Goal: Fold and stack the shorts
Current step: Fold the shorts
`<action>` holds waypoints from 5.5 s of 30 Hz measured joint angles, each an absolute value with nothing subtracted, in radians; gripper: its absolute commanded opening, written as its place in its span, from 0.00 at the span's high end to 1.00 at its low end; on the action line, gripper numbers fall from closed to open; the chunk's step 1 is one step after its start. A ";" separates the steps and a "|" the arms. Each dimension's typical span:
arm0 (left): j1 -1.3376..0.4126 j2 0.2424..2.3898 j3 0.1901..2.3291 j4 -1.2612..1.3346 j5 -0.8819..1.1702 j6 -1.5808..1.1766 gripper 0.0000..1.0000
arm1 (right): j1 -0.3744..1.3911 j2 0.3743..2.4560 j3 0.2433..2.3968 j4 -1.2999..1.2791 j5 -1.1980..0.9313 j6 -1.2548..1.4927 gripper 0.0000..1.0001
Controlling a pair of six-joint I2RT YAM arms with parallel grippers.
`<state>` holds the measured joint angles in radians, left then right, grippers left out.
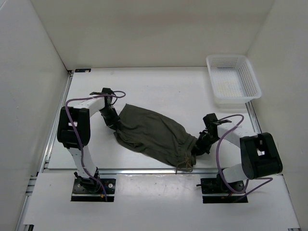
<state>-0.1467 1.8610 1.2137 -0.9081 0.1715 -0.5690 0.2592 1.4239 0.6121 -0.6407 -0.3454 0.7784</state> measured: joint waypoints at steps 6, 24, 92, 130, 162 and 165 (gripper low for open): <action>-0.138 1.861 1.328 -0.957 0.171 -0.566 0.90 | 0.250 1.509 0.920 -0.717 -0.149 0.702 1.00; -0.045 1.823 1.237 -0.957 0.208 -0.516 0.90 | 0.178 1.666 1.245 -0.646 0.201 0.488 0.17; -0.155 2.025 1.409 -0.904 0.222 -0.499 0.90 | 0.559 1.667 1.599 -0.936 0.290 0.432 1.00; -0.022 1.922 1.378 -0.946 0.206 -0.525 0.22 | 0.992 2.217 2.143 -0.885 0.124 0.387 0.15; -0.227 2.062 1.723 -1.075 0.066 -0.472 0.36 | 0.711 1.964 1.583 -0.674 0.123 0.493 0.13; -0.233 1.971 1.810 -1.136 0.035 -0.466 0.11 | 0.704 1.792 1.578 -0.709 0.210 0.495 0.04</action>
